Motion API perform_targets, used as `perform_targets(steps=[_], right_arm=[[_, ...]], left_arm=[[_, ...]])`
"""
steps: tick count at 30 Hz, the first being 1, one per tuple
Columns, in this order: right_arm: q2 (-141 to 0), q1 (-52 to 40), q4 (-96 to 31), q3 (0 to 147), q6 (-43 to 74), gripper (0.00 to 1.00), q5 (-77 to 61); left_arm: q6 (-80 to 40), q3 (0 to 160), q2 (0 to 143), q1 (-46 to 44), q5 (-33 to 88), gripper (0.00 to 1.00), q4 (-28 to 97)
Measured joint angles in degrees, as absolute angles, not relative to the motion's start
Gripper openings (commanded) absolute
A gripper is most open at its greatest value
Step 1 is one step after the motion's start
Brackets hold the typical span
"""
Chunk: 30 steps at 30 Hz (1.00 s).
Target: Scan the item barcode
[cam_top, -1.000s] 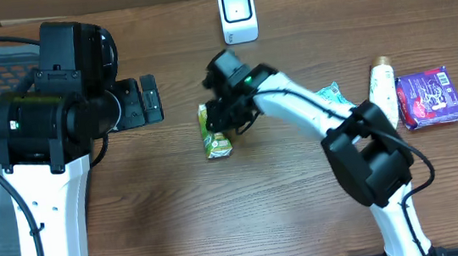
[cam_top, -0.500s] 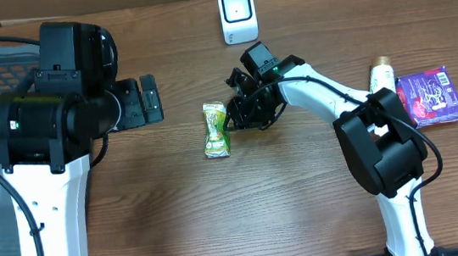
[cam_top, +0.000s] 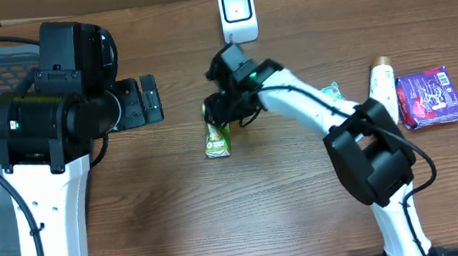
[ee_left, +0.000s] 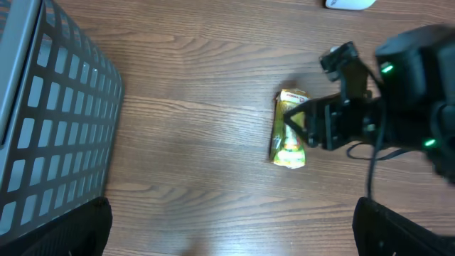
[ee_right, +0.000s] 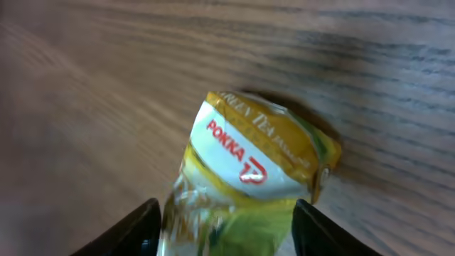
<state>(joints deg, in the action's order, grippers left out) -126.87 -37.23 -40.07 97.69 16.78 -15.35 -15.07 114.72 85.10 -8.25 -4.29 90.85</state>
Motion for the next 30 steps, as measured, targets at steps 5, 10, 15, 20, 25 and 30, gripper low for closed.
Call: perform_targets(steps=[5,10,15,20,25,30], right_arm=[[-126.9,-40.6,-39.9,97.7,18.3,0.52,-5.1],[-126.9,-41.6,-40.1,98.0,19.0,0.12,-0.6],[-126.6,-41.2,-40.8,99.0,19.4,0.04,1.8],[-126.3,-40.1,-41.7,99.0,19.1,0.04,-3.2],[-126.2,-36.3,-42.1,98.9,17.1,0.04,-18.0],[-126.3,-31.4,-42.5,98.5,14.7,0.04,-30.8]], left_arm=[[-15.0,114.7,85.1,-8.3,-4.3,1.0,90.8],[-15.1,114.7,85.1,-8.3,-4.3,1.0,90.8],[-15.1,114.7,85.1,-8.3,-4.3,1.0,90.8],[-15.1,114.7,85.1,-8.3,-4.3,0.99,90.8],[-15.1,114.7,85.1,-8.3,-4.3,1.0,90.8],[-15.0,114.7,85.1,-8.3,-4.3,0.99,90.8]])
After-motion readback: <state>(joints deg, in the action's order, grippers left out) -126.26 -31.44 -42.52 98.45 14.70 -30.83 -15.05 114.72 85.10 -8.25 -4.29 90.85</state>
